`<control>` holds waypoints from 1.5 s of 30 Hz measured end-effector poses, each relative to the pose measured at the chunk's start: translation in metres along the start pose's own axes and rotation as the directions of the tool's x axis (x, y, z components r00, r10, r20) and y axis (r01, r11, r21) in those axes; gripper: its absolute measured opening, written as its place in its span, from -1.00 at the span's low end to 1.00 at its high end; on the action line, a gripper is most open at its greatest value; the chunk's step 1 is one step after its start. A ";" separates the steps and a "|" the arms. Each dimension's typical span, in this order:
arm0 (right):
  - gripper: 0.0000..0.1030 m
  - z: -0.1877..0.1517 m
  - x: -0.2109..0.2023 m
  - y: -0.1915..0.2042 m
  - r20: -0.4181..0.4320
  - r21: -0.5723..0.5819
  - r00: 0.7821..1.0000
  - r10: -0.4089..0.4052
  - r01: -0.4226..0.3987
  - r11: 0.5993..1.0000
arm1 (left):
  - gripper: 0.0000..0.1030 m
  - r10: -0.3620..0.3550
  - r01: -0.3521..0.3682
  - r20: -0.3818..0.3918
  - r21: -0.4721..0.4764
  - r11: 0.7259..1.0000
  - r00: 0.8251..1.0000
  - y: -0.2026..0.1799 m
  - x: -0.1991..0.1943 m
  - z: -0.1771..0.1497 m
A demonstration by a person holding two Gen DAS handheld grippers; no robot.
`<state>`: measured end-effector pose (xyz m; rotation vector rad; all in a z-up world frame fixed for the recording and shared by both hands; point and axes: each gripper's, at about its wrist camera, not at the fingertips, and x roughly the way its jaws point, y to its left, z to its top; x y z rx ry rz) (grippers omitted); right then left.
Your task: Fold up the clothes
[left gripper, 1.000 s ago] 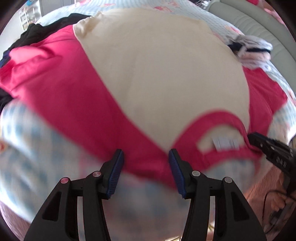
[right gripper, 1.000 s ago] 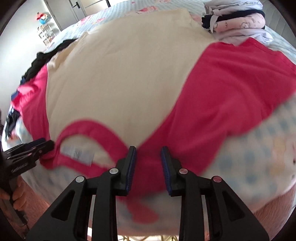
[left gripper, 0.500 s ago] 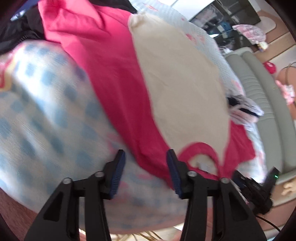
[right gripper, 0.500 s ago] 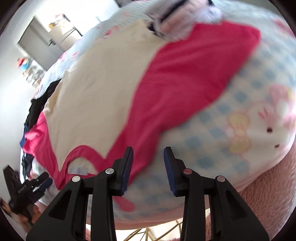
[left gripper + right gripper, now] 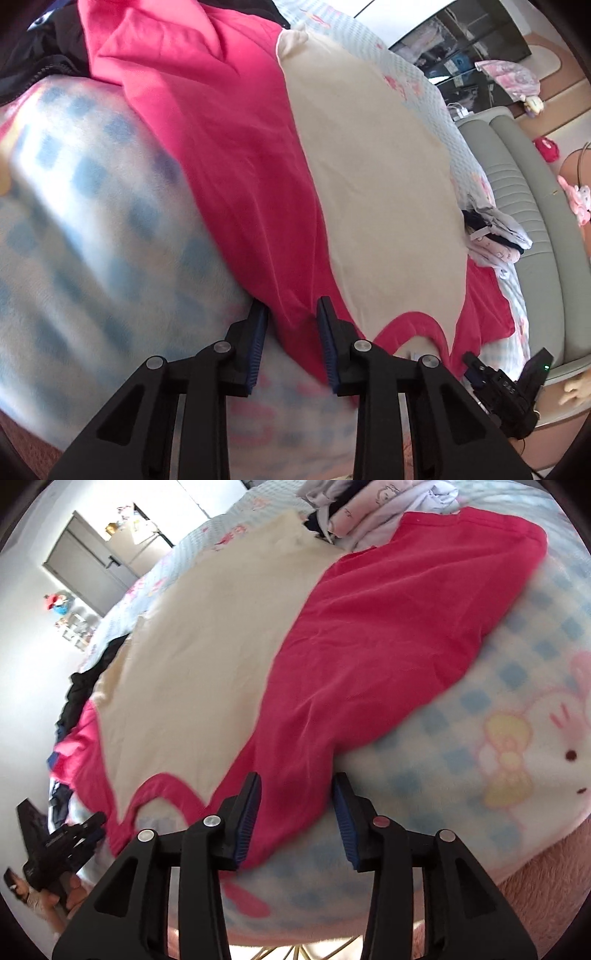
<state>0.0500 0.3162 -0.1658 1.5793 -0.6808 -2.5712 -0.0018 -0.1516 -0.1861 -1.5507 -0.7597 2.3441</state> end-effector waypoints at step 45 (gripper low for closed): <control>-0.43 0.019 0.002 -0.014 0.053 0.029 0.996 0.071 -0.072 0.997 | -0.39 -0.141 0.142 0.018 -0.048 0.989 0.990 0.003 0.030 0.018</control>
